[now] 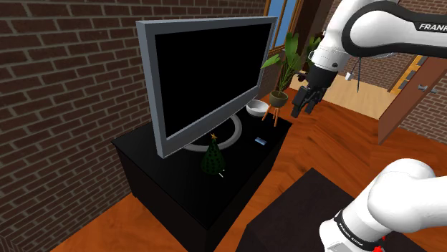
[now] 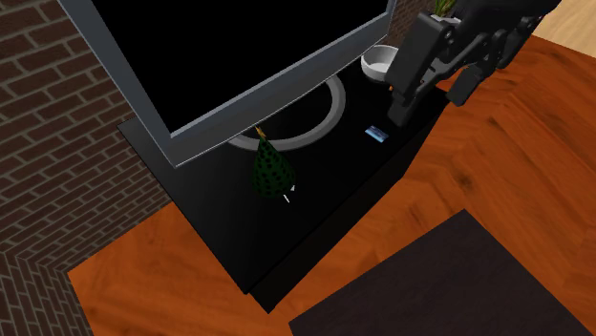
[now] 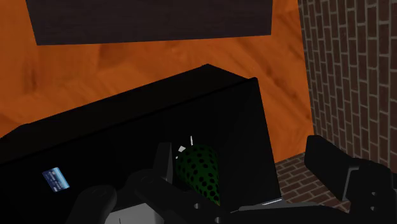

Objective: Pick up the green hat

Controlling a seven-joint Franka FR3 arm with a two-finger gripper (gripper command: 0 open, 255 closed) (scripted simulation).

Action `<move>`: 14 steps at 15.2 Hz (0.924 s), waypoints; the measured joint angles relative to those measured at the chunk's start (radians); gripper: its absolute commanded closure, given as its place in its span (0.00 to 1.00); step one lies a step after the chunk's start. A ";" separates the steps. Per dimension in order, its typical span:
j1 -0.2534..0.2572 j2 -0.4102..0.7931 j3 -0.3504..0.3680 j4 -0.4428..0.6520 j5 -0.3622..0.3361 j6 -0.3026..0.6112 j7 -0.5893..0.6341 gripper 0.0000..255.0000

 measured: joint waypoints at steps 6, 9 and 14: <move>0.009 0.143 0.036 0.022 0.002 0.118 0.021 0.00; 0.012 0.242 0.058 0.032 -0.004 0.205 0.034 0.00; 0.017 0.446 0.097 0.112 -0.024 0.326 0.072 0.00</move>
